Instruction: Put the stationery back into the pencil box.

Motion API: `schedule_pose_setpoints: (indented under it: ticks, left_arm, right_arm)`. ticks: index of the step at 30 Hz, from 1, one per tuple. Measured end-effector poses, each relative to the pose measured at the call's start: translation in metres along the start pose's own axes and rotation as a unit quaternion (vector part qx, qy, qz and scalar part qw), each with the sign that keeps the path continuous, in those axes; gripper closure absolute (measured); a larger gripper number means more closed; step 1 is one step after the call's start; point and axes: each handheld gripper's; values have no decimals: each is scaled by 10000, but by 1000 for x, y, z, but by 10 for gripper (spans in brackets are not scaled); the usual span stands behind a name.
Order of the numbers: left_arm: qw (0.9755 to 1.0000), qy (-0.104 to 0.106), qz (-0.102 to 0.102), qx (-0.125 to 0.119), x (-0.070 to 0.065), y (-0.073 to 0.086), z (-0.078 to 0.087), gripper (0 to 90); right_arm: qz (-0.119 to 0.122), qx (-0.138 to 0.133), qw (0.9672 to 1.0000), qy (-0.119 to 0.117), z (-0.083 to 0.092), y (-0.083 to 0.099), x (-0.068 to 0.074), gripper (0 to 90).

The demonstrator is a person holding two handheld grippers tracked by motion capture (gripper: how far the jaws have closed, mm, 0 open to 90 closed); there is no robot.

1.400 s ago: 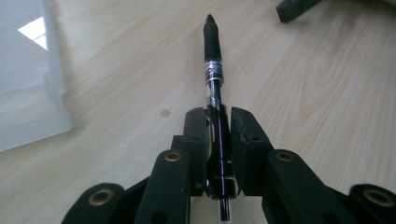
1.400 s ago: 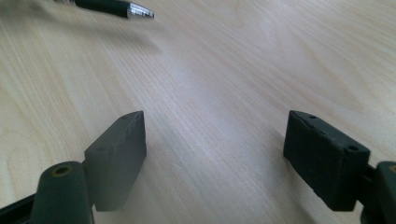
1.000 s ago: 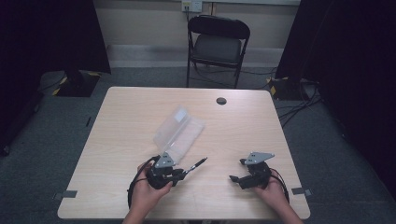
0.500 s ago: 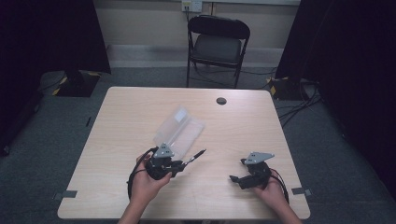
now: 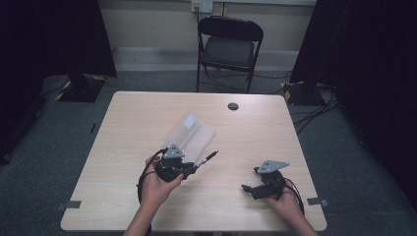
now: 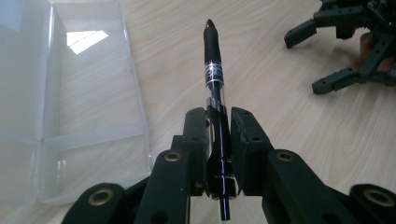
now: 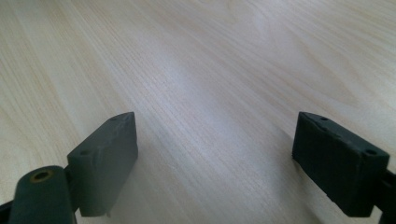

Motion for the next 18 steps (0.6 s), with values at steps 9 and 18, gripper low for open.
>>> schedule_pose_setpoints:
  ticks: [9,18]
  left_arm:
    - [9999,-120,55,-53,9,-6,1,770]
    - [9996,-257,108,-69,19,-8,-2,770]
  right_arm:
    - [-2,0,10000,-2,0,0,0,134]
    - [-9,2,10000,3,0,0,0,134]
Point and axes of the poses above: each handheld gripper's, and its own axes: z roughly backward along the jaws, y roughly out of its underside, x roughly to its left, and after that the axes turned 9 degrees about -x, right-handed
